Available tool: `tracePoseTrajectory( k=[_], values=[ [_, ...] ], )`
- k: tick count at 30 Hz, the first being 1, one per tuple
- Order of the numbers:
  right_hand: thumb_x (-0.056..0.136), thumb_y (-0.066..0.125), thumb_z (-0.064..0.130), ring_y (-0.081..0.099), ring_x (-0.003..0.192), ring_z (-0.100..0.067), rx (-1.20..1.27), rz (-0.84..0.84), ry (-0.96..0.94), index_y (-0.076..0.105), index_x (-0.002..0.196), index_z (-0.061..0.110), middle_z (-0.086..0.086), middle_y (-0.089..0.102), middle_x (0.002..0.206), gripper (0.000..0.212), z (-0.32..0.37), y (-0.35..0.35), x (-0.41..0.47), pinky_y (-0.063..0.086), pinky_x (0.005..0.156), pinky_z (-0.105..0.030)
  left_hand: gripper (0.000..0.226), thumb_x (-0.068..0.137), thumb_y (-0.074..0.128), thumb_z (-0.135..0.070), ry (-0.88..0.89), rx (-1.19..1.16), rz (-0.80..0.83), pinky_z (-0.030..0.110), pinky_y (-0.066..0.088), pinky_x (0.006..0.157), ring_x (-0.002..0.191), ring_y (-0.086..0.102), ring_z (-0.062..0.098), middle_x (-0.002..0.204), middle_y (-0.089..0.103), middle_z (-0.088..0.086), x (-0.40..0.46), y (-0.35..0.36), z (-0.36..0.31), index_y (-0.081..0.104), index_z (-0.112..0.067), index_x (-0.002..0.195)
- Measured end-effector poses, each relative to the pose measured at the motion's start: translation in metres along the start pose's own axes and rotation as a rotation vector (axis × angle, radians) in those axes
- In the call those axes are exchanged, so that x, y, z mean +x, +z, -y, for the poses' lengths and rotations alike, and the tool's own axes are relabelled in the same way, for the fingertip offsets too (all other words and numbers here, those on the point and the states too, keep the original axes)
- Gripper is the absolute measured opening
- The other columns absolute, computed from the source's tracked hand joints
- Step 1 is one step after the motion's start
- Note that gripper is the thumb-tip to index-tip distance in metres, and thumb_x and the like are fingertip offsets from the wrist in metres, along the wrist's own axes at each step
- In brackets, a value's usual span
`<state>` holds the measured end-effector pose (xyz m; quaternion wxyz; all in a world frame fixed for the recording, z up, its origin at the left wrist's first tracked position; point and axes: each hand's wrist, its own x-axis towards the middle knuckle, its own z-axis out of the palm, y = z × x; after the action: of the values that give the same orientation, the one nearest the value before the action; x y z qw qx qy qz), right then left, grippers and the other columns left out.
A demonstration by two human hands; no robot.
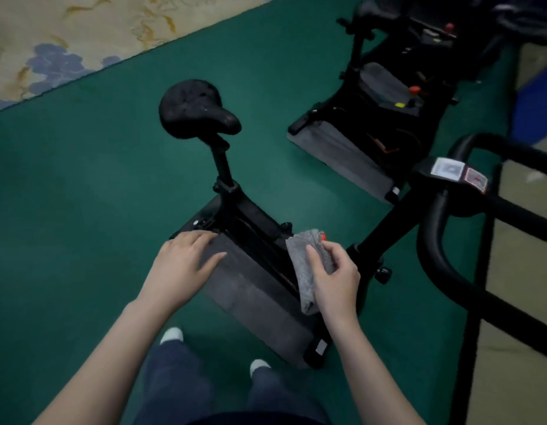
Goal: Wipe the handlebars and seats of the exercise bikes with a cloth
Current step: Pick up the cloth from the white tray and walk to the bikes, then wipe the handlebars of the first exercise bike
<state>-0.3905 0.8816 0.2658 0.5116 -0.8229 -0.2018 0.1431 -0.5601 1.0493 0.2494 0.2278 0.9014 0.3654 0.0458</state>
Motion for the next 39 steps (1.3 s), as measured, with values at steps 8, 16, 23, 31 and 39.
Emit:
tracePoseTrajectory(
  k=[8,16,23,31,39],
  values=[
    [0.087,0.069,0.026,0.062,0.088,0.003,0.040,-0.456,0.141,0.067,0.094,0.026,0.015,0.068,0.091,0.007,0.050,0.032,-0.015,0.050,0.080,-0.020,0.045,0.090,0.059,-0.039,0.357,0.033,0.144,0.041,0.043,0.096,0.118,0.054,0.026,0.125,0.062,0.004,0.090,-0.049,0.029,0.060,-0.011,0.125],
    [0.087,0.067,0.030,0.064,0.099,-0.006,0.038,-0.795,0.222,0.067,0.106,0.018,0.010,0.069,0.101,0.023,0.080,-0.010,-0.016,0.053,0.091,-0.039,0.047,0.090,0.058,-0.039,0.767,0.000,0.254,0.040,0.040,0.099,0.120,0.051,0.025,0.127,0.059,0.004,0.156,-0.040,-0.060,0.056,-0.012,0.129],
    [0.086,0.067,0.029,0.064,0.100,-0.005,0.015,-1.049,0.183,0.065,0.104,0.025,0.014,0.068,0.101,0.018,0.086,-0.054,0.006,0.053,0.092,-0.042,0.054,0.092,0.051,-0.044,1.013,-0.054,0.304,0.036,0.034,0.102,0.128,0.043,0.019,0.141,0.047,-0.002,0.192,-0.013,-0.145,0.045,-0.019,0.139],
    [0.088,0.067,0.027,0.060,0.097,0.003,-0.200,-1.178,0.232,0.063,0.101,0.033,0.026,0.062,0.095,0.015,0.086,-0.082,0.044,0.047,0.090,-0.020,0.056,0.090,0.053,-0.042,1.198,-0.125,0.304,0.041,0.034,0.105,0.133,0.038,0.024,0.146,0.040,0.003,0.230,-0.006,-0.211,0.044,-0.016,0.139],
    [0.088,0.067,0.027,0.059,0.086,-0.016,-0.651,-1.130,0.453,0.070,0.104,0.017,0.001,0.067,0.095,0.020,0.083,-0.072,0.102,0.042,0.069,-0.025,0.054,0.090,0.059,-0.036,1.443,-0.200,0.359,0.042,0.033,0.103,0.132,0.038,0.027,0.143,0.043,0.006,0.278,0.014,-0.268,0.047,-0.011,0.136]
  ],
)
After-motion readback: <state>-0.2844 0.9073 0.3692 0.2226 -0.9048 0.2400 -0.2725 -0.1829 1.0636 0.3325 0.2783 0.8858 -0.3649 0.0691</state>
